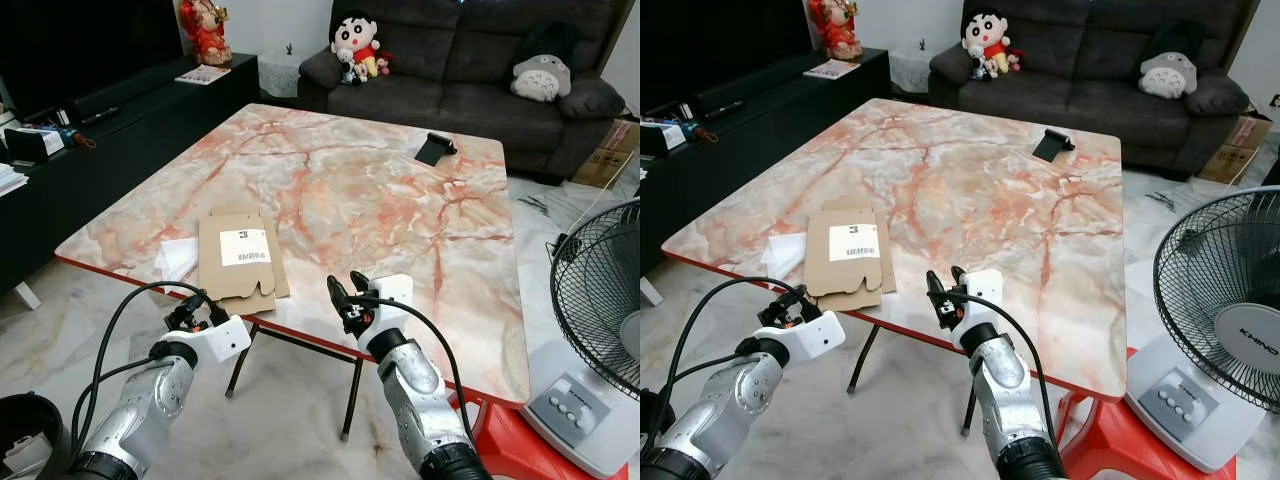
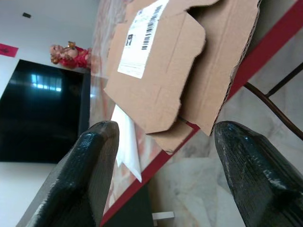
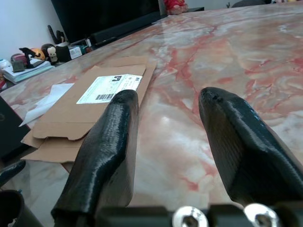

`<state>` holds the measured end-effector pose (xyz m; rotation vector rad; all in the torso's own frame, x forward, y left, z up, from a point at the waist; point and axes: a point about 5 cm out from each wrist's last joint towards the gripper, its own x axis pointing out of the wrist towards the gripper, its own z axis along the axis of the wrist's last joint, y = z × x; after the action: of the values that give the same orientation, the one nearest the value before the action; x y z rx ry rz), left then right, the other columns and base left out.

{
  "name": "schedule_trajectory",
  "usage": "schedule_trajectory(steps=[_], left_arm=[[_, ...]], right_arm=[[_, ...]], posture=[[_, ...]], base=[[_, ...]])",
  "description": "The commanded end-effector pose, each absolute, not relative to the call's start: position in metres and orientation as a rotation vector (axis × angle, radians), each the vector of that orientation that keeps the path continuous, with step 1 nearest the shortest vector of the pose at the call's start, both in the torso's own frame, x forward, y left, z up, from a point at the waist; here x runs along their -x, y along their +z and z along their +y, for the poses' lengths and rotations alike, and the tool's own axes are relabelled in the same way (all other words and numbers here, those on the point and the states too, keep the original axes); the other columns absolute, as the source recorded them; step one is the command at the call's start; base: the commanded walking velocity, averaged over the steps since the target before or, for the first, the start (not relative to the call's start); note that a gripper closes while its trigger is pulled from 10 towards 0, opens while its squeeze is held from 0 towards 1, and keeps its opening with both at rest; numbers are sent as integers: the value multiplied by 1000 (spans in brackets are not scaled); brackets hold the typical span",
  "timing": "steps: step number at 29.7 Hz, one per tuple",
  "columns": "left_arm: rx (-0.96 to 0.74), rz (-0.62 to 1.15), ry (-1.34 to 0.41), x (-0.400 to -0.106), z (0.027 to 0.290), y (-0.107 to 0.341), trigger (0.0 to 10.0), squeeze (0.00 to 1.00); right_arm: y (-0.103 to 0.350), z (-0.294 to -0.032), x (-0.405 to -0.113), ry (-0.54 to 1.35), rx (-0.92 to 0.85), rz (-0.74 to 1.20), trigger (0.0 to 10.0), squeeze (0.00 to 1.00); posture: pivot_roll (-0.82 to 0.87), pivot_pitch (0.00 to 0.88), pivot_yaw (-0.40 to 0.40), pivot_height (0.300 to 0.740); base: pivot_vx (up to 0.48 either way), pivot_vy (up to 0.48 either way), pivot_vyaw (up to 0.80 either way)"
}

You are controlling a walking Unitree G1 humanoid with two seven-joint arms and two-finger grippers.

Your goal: Picking trash to rubbish bin

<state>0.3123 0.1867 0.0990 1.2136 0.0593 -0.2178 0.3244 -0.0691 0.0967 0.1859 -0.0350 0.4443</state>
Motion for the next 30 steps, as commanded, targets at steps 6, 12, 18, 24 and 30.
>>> schedule_trajectory(steps=[6,12,18,24,30], left_arm=[[-1251,51,-232,-319,185,98,10000,0],[-1249,59,-246,-324,181,94,10000,0],[-1247,67,-256,-326,178,90,10000,0],[-1240,63,-256,-331,175,89,10000,0],[-1247,57,-244,-335,176,91,10000,0]], right_arm=[[94,-70,-323,442,-178,-27,10000,0],[93,-72,-323,435,-177,-27,10000,0],[93,-73,-322,431,-176,-25,10000,0],[92,-75,-321,426,-173,-22,10000,0],[91,-76,-320,424,-173,-18,10000,0]], posture=[[10,23,-30,740],[3,44,-35,740],[-4,55,-38,740],[-9,69,-42,740],[-11,80,-44,740]], base=[[0,0,0],[0,0,0],[0,0,0],[0,0,0],[0,0,0]])
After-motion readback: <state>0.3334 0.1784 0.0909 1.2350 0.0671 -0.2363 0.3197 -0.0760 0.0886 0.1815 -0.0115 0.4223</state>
